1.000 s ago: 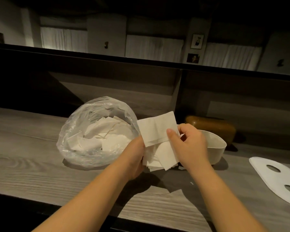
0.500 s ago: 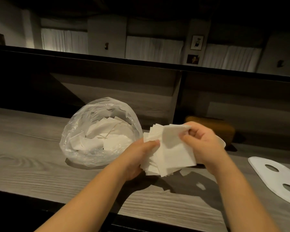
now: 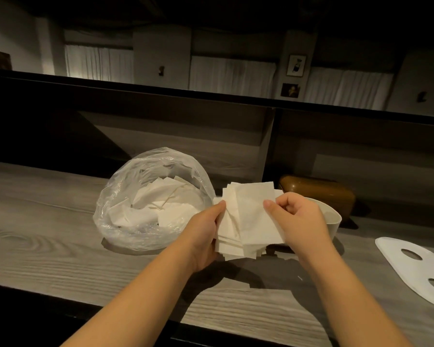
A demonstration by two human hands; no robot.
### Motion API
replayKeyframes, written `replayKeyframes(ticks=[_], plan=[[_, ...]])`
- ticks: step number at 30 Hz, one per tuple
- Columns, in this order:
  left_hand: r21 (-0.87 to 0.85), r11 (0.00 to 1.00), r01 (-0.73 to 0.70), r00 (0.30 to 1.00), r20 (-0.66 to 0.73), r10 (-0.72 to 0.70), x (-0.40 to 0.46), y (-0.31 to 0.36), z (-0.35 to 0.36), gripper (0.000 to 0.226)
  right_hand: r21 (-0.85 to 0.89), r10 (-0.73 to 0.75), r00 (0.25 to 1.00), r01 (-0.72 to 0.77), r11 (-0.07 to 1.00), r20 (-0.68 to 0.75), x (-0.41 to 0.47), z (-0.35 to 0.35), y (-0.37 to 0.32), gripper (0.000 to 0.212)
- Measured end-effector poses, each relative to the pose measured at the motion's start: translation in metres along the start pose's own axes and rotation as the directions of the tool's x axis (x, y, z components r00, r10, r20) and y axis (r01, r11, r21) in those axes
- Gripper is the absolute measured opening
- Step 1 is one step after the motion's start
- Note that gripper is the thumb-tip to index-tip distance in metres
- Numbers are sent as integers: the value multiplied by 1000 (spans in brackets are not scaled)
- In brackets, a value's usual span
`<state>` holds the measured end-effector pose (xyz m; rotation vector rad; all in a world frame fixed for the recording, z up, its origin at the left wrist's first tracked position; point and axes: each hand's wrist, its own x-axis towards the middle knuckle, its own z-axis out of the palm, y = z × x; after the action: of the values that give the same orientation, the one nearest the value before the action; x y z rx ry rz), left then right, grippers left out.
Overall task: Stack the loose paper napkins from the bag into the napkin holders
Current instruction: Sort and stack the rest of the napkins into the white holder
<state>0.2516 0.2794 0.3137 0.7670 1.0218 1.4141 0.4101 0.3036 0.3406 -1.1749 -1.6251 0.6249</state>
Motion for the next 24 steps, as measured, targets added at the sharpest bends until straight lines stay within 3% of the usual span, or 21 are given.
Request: replayKeyframes(ticks=[6,10,14,16,18,21,24], plan=[[-23,1000,11,999,50,-10,0,-1,0,33,154,58,998,-54,987,-16,0,9,4,27],[-45,999,20,992,124,-14,-2,0,4,40,128,39,999,-35,991,-32,-3,21,5,26],[161,972,-173,967,213,137,-5,-1,1,35,-20,-42,998,43,999,45,-9,28,8,20],[231,949,-215,954,259,153,-6,1,-3,35,80,-7,991,-3,997,132,-9,24,7,31],[339,918,-208,953,283,111,-7,3,-6,37,204,21,978,-64,977,206,-7,18,4,36],[478,858,-186,931,364,-1,-7,5,-18,47,217,33,970,-87,972,239,-3,7,4,35],[574,800,-177,942,333,-30,-6,9,-30,44,168,8,948,-65,984,317,-2,-7,10,40]])
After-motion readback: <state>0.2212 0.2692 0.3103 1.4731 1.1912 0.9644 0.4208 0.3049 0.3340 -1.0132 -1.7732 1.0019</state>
